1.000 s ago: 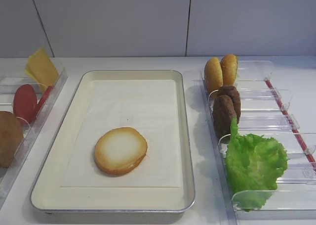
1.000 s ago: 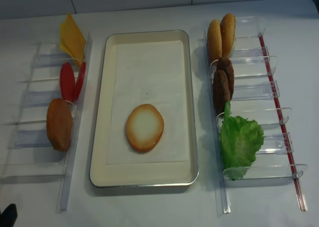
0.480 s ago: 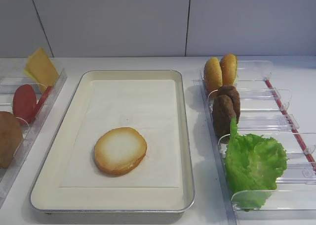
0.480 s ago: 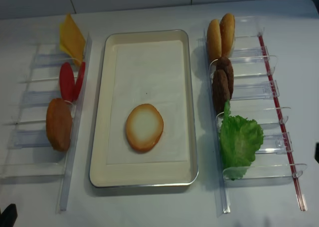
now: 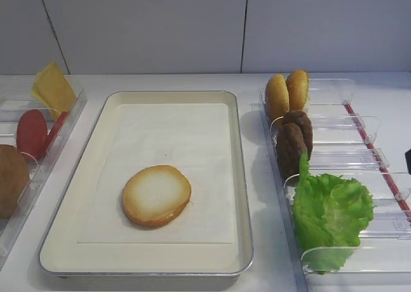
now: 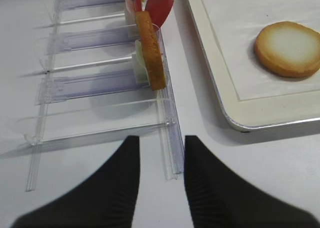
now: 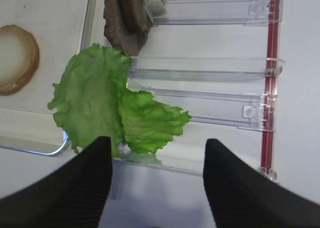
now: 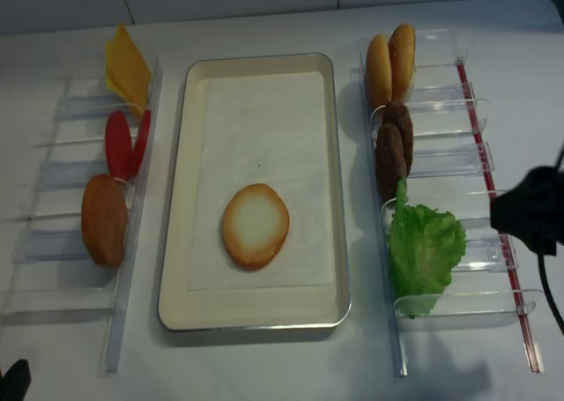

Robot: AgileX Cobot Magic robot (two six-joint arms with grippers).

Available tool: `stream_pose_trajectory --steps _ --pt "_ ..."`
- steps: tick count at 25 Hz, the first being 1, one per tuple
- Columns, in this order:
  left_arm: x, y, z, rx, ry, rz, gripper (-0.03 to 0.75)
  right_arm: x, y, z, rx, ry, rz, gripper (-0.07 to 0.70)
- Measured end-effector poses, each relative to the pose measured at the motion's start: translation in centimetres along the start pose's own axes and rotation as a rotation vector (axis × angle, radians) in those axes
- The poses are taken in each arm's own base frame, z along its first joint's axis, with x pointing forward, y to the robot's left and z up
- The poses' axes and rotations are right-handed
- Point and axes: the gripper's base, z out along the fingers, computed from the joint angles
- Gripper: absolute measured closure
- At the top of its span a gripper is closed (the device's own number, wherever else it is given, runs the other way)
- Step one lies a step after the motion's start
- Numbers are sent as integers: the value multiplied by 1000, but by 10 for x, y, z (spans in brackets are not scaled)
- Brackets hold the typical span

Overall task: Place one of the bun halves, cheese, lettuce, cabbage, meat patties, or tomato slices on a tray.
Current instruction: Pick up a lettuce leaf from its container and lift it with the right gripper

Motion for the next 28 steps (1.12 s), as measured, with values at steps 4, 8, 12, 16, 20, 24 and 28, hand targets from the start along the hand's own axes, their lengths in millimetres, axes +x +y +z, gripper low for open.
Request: stream_pose_trajectory --steps 4,8,12,16,20,24,28 --pt "0 0 0 0 0 0 484 -8 13 16 -32 59 -36 216" --pt "0 0 0 0 0 0 484 -7 33 36 -7 111 -71 216" --pt "0 0 0 0 0 0 485 -5 52 55 41 161 -102 216" --pt "0 0 0 0 0 0 489 -12 72 68 36 168 -129 216" --pt "0 0 0 0 0 -2 492 -21 85 77 25 156 -155 216" --pt "0 0 0 0 0 -2 492 -21 83 96 69 215 -161 216" --pt "0 0 0 0 0 -2 492 -21 82 106 86 245 -157 241"
